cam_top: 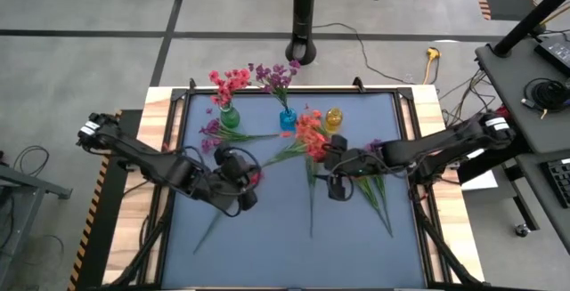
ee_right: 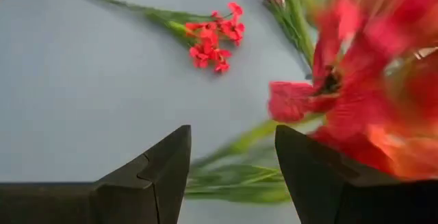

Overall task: Sort flowers into vase by color
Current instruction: Put the bottom left orange flower into the yellow vase

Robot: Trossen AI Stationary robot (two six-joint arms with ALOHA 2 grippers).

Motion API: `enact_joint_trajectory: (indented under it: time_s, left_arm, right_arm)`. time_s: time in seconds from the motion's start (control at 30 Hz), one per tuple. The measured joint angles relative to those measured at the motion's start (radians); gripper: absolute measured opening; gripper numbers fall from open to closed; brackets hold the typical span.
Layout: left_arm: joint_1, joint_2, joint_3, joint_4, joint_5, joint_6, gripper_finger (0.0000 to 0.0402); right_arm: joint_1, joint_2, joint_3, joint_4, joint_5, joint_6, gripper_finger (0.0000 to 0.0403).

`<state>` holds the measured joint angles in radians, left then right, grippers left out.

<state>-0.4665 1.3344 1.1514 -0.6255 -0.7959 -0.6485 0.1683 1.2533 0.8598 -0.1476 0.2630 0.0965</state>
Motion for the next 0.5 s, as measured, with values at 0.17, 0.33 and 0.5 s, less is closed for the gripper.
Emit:
enact_joint_trajectory:
  time_s: [0.17,0.33,0.5]
  left_arm:
    - [-0.025,0.005,0.066,-0.005,0.0,0.056,0.0007]
    - [-0.05,0.005,0.094,-0.005,-0.001,0.06,0.0007]
    - [-0.064,0.005,0.122,-0.095,0.002,0.031,0.0007]
  right_arm:
    - [-0.044,0.082,-0.119,0.187,0.0,0.011,0.0205]
    - [-0.091,0.147,-0.153,0.205,0.001,0.05,0.0205]
    - [-0.099,0.143,-0.15,0.16,0.0,0.049,0.0205]
